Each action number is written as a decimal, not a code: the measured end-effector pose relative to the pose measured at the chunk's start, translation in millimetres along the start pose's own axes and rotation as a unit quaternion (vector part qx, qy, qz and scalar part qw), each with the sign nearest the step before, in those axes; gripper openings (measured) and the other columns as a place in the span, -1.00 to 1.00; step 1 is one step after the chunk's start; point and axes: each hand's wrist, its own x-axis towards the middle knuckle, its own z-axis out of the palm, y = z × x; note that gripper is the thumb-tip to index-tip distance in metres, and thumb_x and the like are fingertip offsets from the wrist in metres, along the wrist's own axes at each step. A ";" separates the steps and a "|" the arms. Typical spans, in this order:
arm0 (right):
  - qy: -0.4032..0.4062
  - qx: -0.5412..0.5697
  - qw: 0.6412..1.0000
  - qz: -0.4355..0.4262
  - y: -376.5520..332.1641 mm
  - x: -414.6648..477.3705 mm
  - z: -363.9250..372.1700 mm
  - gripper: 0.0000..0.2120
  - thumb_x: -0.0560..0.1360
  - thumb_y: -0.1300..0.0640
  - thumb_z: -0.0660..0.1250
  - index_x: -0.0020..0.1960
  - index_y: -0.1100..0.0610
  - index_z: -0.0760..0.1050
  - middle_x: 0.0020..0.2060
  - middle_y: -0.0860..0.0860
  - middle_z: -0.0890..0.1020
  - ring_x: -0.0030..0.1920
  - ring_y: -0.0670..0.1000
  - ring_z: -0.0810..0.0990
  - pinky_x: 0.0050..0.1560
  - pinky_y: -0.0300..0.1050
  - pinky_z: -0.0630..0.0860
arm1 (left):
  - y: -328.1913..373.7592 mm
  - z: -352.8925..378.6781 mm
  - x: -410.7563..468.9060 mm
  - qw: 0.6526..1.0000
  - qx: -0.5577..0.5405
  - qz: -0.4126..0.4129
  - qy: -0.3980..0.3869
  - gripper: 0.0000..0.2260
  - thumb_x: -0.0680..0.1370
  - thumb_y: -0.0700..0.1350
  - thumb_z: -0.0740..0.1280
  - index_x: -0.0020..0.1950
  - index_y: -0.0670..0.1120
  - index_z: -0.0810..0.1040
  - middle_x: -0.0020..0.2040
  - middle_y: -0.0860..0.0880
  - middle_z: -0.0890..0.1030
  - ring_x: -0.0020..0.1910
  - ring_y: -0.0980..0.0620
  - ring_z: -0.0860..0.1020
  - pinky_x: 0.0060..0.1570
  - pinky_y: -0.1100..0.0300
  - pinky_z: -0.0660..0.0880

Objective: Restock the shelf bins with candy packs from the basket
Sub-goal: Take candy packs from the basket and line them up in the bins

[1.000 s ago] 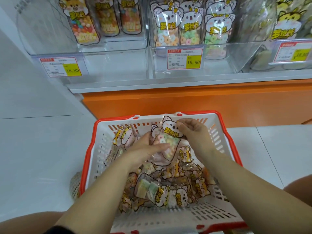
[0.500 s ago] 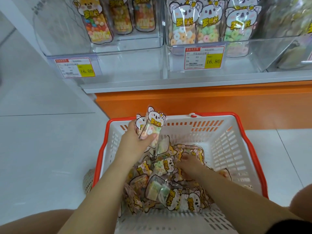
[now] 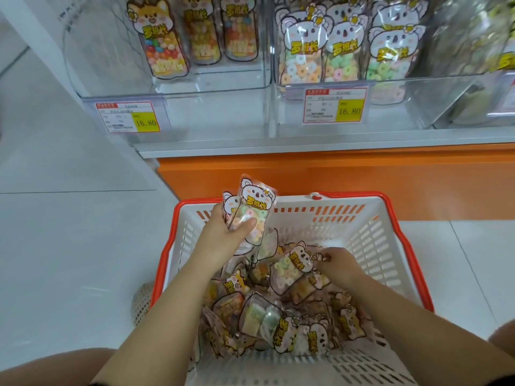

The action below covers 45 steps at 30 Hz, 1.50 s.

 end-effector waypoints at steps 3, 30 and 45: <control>0.007 -0.023 1.000 -0.011 21.1 -10.8 -29.3 -0.63 0.61 0.15 0.28 -0.37 0.10 0.37 -0.57 -0.05 0.35 -0.48 0.00 0.25 -0.38 -0.15 0.22 | 9.9 8.2 -3.2 1.000 -0.004 0.015 -0.011 -0.20 0.55 0.14 0.41 0.63 -0.06 0.07 0.56 -0.01 0.30 0.46 0.03 0.35 0.28 0.19 0.24; 0.004 -0.128 0.938 -0.322 -125.3 -180.2 -209.4 -0.66 0.65 -0.02 0.21 -0.27 0.07 0.37 -0.47 -0.16 0.34 -0.45 -0.14 0.27 -0.32 -0.20 0.30 | 94.4 -24.1 -111.9 0.938 -0.291 0.060 -0.181 -0.72 0.59 -0.35 0.31 0.27 -0.18 0.41 -0.02 -0.16 0.65 -0.27 -0.02 0.63 -0.39 0.20 0.53; 0.182 0.051 0.918 -0.349 -143.5 -178.8 -232.9 -0.56 0.54 -0.08 0.38 -0.34 0.18 0.35 -0.57 -0.12 0.35 -0.55 -0.14 0.25 -0.47 -0.31 0.25 | 182.9 -16.8 -101.5 0.943 -0.261 0.138 -0.151 -0.65 0.51 -0.31 0.45 0.24 -0.10 0.47 -0.16 -0.02 0.72 -0.34 0.05 0.67 -0.45 0.24 0.52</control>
